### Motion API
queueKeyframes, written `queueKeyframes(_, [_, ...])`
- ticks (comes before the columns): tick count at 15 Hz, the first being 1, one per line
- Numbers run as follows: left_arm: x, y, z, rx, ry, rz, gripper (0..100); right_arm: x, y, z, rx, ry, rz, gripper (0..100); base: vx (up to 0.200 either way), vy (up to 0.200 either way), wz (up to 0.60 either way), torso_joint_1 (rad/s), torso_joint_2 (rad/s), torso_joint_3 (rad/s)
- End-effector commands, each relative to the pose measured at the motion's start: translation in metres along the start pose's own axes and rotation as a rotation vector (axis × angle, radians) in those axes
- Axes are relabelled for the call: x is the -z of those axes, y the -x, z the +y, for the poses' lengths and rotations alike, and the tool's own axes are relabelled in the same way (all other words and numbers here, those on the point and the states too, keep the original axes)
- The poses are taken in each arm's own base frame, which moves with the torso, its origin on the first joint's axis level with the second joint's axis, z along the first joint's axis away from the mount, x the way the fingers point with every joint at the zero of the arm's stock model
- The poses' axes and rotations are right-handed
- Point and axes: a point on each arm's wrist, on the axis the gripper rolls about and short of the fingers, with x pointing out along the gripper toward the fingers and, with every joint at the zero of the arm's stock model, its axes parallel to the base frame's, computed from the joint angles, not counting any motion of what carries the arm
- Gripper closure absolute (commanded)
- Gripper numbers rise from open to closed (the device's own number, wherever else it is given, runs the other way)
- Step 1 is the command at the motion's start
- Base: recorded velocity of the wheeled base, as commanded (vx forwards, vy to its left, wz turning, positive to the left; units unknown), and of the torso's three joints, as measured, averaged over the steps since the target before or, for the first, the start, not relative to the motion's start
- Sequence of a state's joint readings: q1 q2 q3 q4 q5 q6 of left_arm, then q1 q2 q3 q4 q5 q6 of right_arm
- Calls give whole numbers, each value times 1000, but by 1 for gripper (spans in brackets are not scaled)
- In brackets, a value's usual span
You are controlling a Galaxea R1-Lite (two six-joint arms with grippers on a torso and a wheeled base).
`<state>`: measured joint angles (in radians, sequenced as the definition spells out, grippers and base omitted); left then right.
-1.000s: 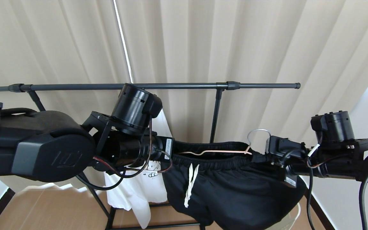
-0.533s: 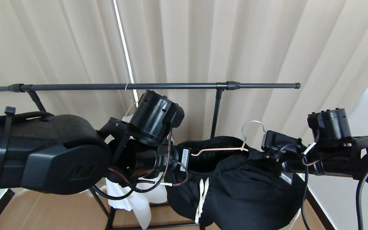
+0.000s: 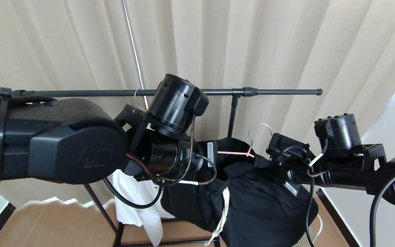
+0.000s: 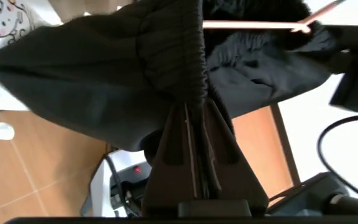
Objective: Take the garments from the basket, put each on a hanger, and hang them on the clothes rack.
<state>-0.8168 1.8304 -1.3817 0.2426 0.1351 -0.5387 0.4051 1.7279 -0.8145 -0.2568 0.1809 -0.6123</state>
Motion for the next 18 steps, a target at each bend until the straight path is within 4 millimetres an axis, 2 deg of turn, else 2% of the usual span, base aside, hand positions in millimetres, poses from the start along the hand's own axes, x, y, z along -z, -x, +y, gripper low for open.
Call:
queueKeyframes(1, [-6,3,-2,11,8,-22,100,1,-4,4,-5,6,17,100,0,0,0,0,0,0])
queueKeyframes(3, [-13,14,-5,32,13,-56,100,3,-11,6,0,12,47,100,0,0,0,0,0,0])
queueKeyframes(5, [-12,16,-4,32,13,-56,100,3,-13,6,0,10,45,100,0,0,0,0,0,0])
queueKeyframes(12, [19,-3,9,-36,-22,57,100,-3,-8,5,39,34,-139,100,0,0,0,0,0,0])
queueKeyframes(18, [31,-6,-5,-26,-89,75,100,-7,-9,5,15,-9,-266,100,0,0,0,0,0,0])
